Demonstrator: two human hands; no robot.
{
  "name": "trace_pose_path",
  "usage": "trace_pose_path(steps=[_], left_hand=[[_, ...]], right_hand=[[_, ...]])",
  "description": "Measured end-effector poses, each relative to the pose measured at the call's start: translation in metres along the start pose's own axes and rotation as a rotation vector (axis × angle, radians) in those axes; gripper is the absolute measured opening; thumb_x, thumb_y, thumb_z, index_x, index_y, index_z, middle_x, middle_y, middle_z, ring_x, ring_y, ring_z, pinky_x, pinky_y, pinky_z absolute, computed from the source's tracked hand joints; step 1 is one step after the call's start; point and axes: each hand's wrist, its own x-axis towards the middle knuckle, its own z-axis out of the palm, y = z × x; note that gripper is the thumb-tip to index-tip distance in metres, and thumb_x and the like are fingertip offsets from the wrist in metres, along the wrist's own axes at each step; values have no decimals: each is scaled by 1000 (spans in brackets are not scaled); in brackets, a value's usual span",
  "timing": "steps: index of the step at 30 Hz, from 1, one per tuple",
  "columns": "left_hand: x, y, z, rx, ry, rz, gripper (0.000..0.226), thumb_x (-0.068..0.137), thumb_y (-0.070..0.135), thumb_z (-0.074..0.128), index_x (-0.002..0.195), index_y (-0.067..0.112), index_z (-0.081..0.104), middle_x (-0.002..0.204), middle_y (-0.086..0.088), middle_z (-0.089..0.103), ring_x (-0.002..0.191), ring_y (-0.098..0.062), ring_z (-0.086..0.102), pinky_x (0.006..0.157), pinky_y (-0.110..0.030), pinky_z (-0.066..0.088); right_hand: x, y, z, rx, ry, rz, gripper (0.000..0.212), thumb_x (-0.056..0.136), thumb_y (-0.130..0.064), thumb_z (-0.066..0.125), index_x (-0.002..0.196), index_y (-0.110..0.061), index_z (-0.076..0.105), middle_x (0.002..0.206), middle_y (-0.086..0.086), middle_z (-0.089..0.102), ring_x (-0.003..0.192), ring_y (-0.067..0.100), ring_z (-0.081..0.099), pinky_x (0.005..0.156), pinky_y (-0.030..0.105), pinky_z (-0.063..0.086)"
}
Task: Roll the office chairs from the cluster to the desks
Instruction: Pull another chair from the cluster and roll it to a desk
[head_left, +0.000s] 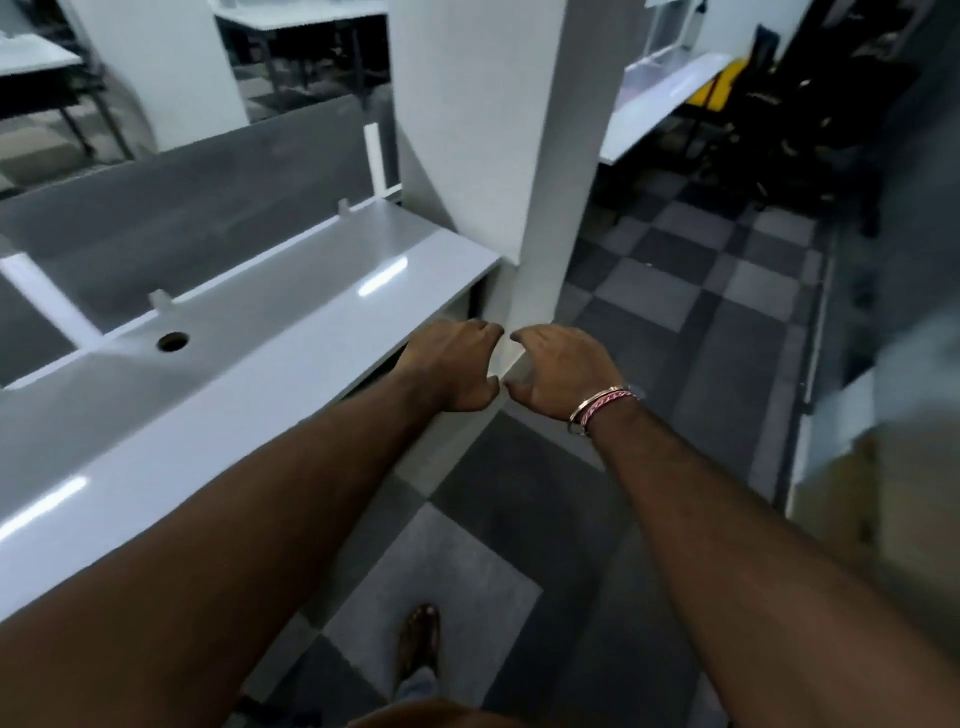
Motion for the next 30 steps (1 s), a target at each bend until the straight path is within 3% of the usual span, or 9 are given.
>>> trace_pose_path(steps=[7,12,18,23,30], left_hand=[[149,7,1,-20,14,236,64,81,55,58,136,22,56,130,-4,68,110,-30,67,90,-45,57],[240,14,1,-47,21,367,54,83,50,63,129,21,59,128,-3,67,111,-25,64,98,-43,54],[352,39,15,-91,-3,409,68,85,50,69,144,22,50,142,-2,58,128,-24,55,110,-43,45],[456,69,28,-24,-35,406,84,89,48,68,159,18,33,163,-7,39,149,-28,37,122,-47,29],[623,121,31,-15,-8,420,77,84,51,70,150,22,44,149,-5,54,134,-26,51,116,-49,40]], right_hand=[[55,89,-7,7,-9,258,59,80,-51,65,126,-14,60,121,6,66,111,26,61,94,40,49],[89,145,-1,36,17,403,68,82,-41,67,139,-8,51,140,10,55,131,23,49,110,35,38],[130,240,12,-51,-14,504,74,84,-47,63,144,-6,45,146,12,50,134,25,45,113,35,33],[163,334,18,-82,7,546,77,87,-45,65,148,-7,39,150,13,45,139,25,40,115,34,28],[217,492,12,-162,-13,544,79,86,-48,66,147,-7,38,148,13,47,135,25,44,115,34,30]])
